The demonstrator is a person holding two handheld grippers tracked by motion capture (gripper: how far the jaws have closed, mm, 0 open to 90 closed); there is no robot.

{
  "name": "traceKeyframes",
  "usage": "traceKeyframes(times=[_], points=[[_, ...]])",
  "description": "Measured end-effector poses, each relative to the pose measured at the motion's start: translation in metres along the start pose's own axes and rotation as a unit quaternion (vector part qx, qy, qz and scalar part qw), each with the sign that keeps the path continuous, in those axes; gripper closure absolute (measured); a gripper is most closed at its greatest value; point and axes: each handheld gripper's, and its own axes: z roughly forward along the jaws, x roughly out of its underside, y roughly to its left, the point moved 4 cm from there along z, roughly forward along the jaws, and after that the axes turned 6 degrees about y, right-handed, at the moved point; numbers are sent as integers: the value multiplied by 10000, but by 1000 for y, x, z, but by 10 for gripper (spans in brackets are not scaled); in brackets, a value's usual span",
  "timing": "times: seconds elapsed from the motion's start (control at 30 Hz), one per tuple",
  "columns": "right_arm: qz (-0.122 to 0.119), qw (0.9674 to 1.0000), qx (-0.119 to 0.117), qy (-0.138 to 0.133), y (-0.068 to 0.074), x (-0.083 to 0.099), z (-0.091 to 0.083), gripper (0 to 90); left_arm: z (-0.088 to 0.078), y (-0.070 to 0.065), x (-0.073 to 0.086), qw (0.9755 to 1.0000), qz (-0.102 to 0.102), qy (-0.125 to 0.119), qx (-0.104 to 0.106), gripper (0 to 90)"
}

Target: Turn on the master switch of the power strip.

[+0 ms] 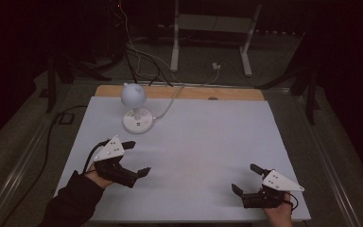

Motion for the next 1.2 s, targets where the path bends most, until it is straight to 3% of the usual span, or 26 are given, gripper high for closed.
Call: traceKeyframes(times=[0.2,0.63,1.03,1.2], points=[[12,10000,0,0,0,0,0,0,4,9,-9,9998,-149,-75,-109,2],[1,10000,-5,-13,0,0,0,0,22,28,-21,9975,-355,10,-606,2],[14,10000,-20,-32,0,-1,-1,0,42,42,-25,9910,-725,95,-1117,2],[13,10000,-27,-36,0,-1,-1,0,49,48,-28,9865,-917,45,-1354,2]])
